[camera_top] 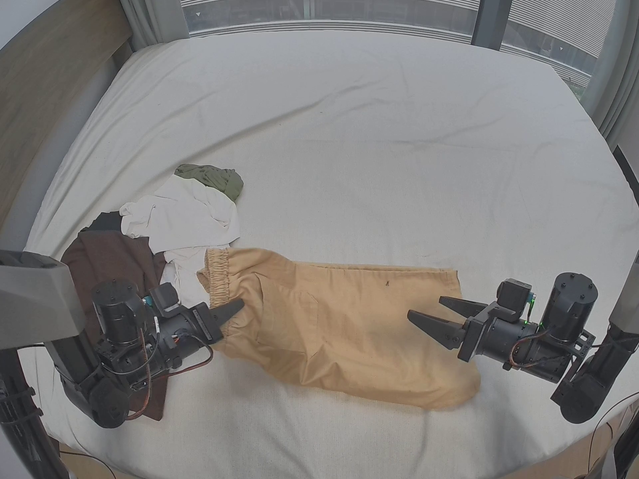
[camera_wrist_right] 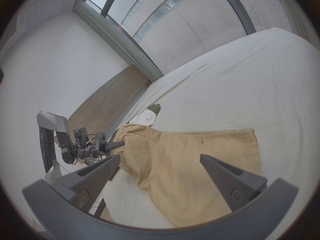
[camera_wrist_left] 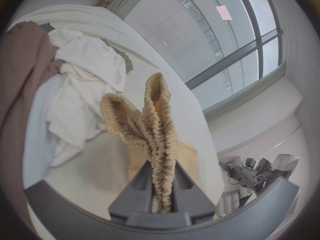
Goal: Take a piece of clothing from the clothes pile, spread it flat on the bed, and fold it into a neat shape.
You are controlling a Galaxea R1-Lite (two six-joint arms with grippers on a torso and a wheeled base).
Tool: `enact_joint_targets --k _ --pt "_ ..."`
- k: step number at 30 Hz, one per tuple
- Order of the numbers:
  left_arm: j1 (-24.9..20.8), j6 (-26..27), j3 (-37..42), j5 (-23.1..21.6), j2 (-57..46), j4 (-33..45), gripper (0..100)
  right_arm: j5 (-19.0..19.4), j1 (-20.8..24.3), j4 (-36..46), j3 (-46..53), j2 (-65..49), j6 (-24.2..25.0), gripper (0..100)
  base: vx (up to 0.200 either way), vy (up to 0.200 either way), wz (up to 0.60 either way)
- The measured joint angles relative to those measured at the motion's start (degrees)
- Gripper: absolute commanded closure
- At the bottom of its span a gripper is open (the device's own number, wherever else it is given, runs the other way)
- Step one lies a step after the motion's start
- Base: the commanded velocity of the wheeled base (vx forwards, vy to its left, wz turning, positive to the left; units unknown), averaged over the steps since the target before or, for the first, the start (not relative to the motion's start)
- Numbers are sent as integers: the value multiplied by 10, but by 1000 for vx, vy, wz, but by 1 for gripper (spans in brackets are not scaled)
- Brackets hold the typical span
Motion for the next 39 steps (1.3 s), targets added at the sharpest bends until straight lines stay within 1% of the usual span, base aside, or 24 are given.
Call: enact_joint_targets --k 3,11,18,28,39 --pt "-26 -15 -16 2 0 -5 100 0 -1 0 -6 -10 6 0 0 0 0" --pt "-86 -19 -52 2 3 -5 100 1 -29 0 -29 -29 14 0 0 0 0" --pt "-126 -29 -86 3 5 3 100 2 -40 1 -41 -44 30 0 0 0 0" --pt "-171 -50 -128 4 13 18 100 2 -50 1 -52 -62 35 0 0 0 0" --pt "-198 -54 -185 7 24 86 100 1 -63 1 -63 -70 38 0 0 0 0"
